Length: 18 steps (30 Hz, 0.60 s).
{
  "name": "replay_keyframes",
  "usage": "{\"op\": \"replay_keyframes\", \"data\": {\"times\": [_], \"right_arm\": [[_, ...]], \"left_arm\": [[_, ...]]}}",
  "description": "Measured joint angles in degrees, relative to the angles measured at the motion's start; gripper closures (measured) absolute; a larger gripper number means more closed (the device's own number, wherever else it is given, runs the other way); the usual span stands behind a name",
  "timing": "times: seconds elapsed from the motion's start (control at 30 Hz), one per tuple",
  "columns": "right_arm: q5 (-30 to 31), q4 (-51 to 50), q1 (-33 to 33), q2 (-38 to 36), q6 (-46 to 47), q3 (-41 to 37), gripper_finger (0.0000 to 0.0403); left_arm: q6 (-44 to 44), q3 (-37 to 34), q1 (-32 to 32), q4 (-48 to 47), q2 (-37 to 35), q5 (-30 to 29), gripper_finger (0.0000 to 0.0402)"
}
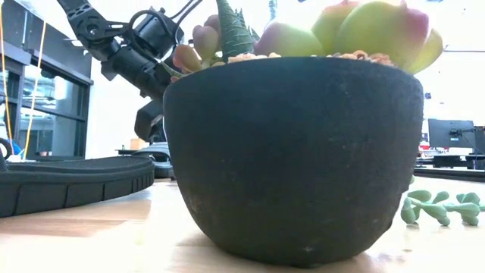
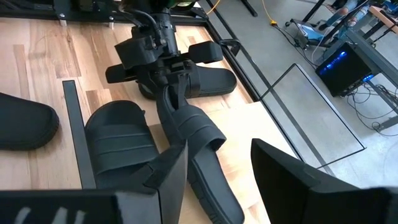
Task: Pick and place slides into the shelf
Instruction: Put the bottom right black slide on the shelf
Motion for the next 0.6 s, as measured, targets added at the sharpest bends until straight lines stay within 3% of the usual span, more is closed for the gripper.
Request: {"op": "replay_keyframes", "data": {"times": [0.27, 0.6], "right_arm": [[0.0, 0.0, 0.0, 0.0, 0.0, 0.0, 0.0234], [0.0, 0.1, 0.0, 0.0, 0.0, -0.2, 0.0234]], "left_arm": [[-1.9, 0.0, 0.0, -2.3, -0.1, 1.6, 0.0321], [-7.9, 0.2, -0.1, -1.8, -1.2, 3.4, 0.0215]]}}
